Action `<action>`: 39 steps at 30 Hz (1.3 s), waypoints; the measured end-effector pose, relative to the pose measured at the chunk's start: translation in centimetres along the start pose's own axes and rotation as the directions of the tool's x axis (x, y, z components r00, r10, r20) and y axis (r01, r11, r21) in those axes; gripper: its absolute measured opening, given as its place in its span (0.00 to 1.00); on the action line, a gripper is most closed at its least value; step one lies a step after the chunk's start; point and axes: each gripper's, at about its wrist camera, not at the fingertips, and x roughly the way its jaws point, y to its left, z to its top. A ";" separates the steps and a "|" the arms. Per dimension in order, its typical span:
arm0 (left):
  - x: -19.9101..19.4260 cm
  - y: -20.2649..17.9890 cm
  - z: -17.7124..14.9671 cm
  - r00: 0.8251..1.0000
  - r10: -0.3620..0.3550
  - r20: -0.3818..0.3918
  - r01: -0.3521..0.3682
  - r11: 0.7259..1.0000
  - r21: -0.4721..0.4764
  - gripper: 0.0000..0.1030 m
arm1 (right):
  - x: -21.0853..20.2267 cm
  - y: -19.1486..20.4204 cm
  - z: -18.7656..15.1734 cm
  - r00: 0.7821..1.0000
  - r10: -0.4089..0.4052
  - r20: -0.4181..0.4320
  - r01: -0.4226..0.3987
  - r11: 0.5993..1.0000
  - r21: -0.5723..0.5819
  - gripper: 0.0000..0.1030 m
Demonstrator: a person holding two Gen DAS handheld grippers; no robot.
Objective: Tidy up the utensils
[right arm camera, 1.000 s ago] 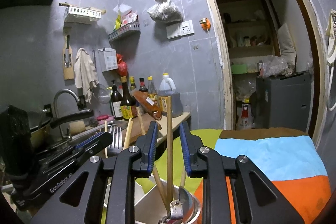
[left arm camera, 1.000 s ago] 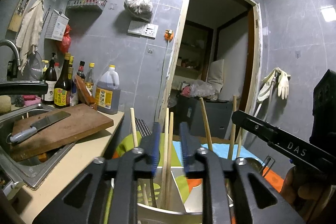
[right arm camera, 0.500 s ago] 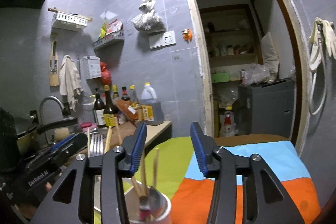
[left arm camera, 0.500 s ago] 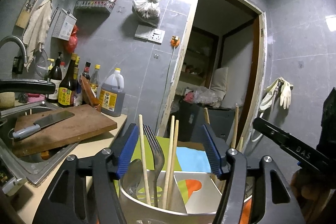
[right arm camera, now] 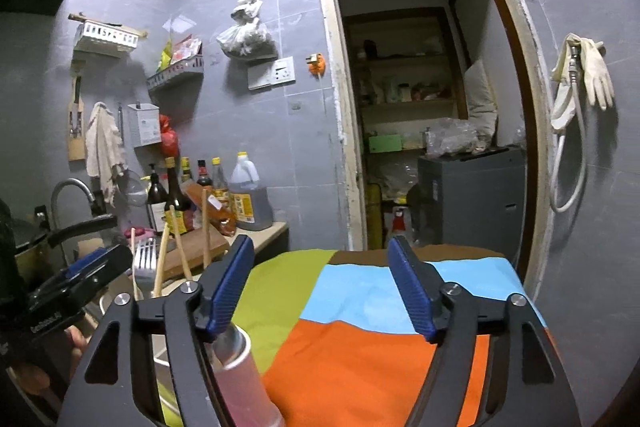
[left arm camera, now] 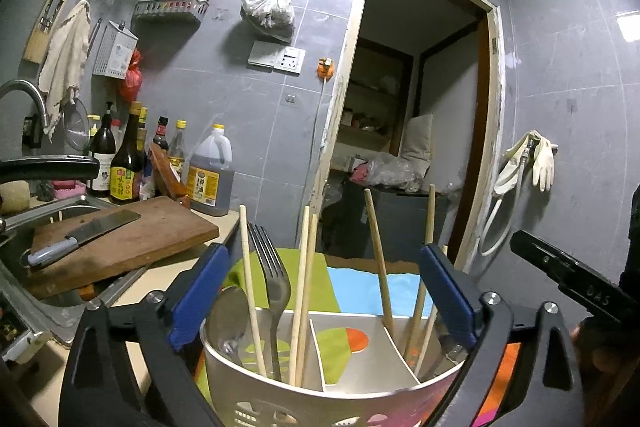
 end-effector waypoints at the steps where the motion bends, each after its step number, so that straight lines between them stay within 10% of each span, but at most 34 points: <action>1: 0.0 -0.1 -0.1 1.000 -0.005 -0.003 0.005 1.000 -0.007 0.94 | -0.2 -0.1 0.0 1.000 -0.008 0.001 0.008 1.000 -0.002 0.75; 8: -0.7 -0.3 -0.2 1.000 -0.014 -0.006 0.013 0.999 -0.036 0.98 | -1.7 -1.5 0.1 0.998 -0.065 0.022 0.064 0.998 0.018 1.00; 39: -6.7 -5.3 -1.8 0.985 0.076 -0.158 -0.077 0.997 -0.002 0.98 | -9.8 -3.0 -0.6 0.996 -0.069 -0.064 0.070 0.997 0.017 1.00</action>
